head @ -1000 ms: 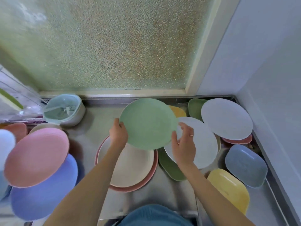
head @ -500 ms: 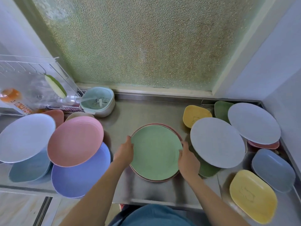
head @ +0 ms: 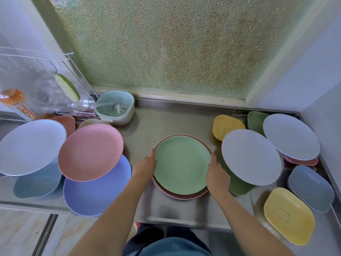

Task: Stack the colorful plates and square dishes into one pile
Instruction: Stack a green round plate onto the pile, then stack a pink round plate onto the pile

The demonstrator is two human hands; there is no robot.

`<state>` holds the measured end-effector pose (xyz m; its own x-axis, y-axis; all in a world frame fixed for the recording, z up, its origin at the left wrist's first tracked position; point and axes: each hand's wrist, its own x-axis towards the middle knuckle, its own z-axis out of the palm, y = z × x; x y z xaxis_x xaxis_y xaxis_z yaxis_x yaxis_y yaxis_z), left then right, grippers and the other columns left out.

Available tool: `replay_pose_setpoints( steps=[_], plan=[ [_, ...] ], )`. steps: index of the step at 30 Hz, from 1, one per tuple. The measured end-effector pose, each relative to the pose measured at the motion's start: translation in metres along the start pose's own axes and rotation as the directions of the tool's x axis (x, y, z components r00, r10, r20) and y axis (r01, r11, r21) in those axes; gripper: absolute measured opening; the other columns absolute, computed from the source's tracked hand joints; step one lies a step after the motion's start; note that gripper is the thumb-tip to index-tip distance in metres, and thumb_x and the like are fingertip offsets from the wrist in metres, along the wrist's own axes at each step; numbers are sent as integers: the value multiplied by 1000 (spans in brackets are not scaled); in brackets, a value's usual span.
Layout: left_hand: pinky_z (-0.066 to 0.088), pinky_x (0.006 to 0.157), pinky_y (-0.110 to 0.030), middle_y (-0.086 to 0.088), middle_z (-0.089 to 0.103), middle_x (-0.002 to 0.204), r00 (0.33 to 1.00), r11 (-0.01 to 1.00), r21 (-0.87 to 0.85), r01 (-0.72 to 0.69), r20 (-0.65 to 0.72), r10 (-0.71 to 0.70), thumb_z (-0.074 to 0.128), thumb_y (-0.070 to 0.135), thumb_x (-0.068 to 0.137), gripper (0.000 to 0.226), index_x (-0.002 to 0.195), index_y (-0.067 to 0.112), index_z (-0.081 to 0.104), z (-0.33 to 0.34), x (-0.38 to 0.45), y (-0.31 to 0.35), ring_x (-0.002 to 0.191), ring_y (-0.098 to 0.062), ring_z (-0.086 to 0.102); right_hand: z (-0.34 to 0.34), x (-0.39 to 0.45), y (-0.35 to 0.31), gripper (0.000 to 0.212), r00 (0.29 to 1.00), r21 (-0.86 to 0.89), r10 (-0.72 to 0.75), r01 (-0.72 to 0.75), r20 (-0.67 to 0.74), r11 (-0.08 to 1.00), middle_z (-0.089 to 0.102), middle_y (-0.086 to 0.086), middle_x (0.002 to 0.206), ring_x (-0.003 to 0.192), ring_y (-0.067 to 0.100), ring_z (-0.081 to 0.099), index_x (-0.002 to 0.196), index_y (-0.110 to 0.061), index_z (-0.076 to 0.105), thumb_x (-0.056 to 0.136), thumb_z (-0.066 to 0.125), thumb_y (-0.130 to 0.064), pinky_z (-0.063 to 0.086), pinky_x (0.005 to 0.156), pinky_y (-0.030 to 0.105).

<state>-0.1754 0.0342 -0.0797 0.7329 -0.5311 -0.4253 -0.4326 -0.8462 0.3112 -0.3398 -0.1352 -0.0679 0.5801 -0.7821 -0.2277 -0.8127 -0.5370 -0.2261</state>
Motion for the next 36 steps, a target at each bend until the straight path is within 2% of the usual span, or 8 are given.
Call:
replay_pose_setpoints(
  steps=[6, 11, 19, 21, 23, 27, 31, 36],
  plan=[
    [39, 70, -36, -18, 63, 107, 998, 998, -36, 53, -29, -54, 29, 26, 99, 52, 147, 30, 8, 8, -4, 0, 94, -36, 61, 6, -3, 4, 52, 998, -19, 56, -56, 25, 998, 64, 8, 104, 89, 25, 63, 145, -16, 13, 98, 35, -25, 47, 65, 35],
    [44, 72, -39, -15, 62, 109, 996, 994, 61, 88, -9, -87, 29, 16, 98, 61, 148, 30, -3, 12, -3, 1, 95, -34, 61, 17, -9, 5, 52, 997, 124, 72, -75, 32, 989, 60, -1, 90, 65, 11, 47, 148, -21, 10, 100, 30, -27, 34, 52, 23],
    [48, 80, -41, -9, 61, 109, 976, 976, -20, 216, -31, -217, 30, 13, 96, 66, 147, 37, -6, 11, -11, -21, 97, -30, 61, 28, 0, -15, 55, 998, 151, -68, 66, 4, 986, 63, 3, 102, 75, 19, 57, 146, -24, 8, 96, 31, -21, 44, 55, 31],
    [47, 84, -40, -7, 59, 99, 961, 962, -20, 274, -45, -274, 29, 17, 98, 62, 147, 38, -3, 5, -13, -31, 95, -29, 61, 31, 0, -28, 54, 993, 149, -120, 121, -10, 981, 64, 4, 101, 78, 22, 61, 145, -23, 8, 96, 31, -18, 52, 59, 36],
    [48, 75, -37, -5, 54, 87, 952, 954, 33, 299, -79, -296, 32, 14, 97, 63, 147, 37, 1, -1, -19, -40, 85, -28, 62, 34, 2, -39, 53, 989, 134, -148, 147, -3, 980, 65, 4, 103, 81, 23, 64, 145, -22, 10, 97, 32, -19, 54, 64, 37],
    [36, 62, -31, -1, 54, 76, 930, 947, -77, 311, -179, -320, 36, 23, 94, 33, 125, 32, 39, -13, -33, -58, 73, -29, 52, 39, -1, -51, 48, 981, 86, -182, 188, -74, 978, 67, 4, 105, 73, 19, 64, 140, -18, 21, 95, 41, -22, 49, 52, 28],
    [44, 61, -33, 0, 66, 100, 954, 945, 264, 195, -276, -119, 40, 13, 92, 46, 134, 31, 38, -28, -41, -94, 85, -32, 66, 34, -9, -62, 42, 952, 51, -230, 245, -202, 968, 65, 12, 107, 85, 27, 65, 129, -12, 40, 90, 52, -18, 55, 56, 34],
    [49, 54, -38, -4, 65, 91, 916, 989, 125, 79, -401, -23, 43, 17, 90, 35, 124, 23, 49, -45, -42, -128, 66, -37, 62, 30, -23, -133, 30, 876, 126, -436, 466, -204, 876, 68, 9, 99, 88, 28, 64, 120, -10, 53, 90, 51, -13, 48, 68, 35]
  ],
)
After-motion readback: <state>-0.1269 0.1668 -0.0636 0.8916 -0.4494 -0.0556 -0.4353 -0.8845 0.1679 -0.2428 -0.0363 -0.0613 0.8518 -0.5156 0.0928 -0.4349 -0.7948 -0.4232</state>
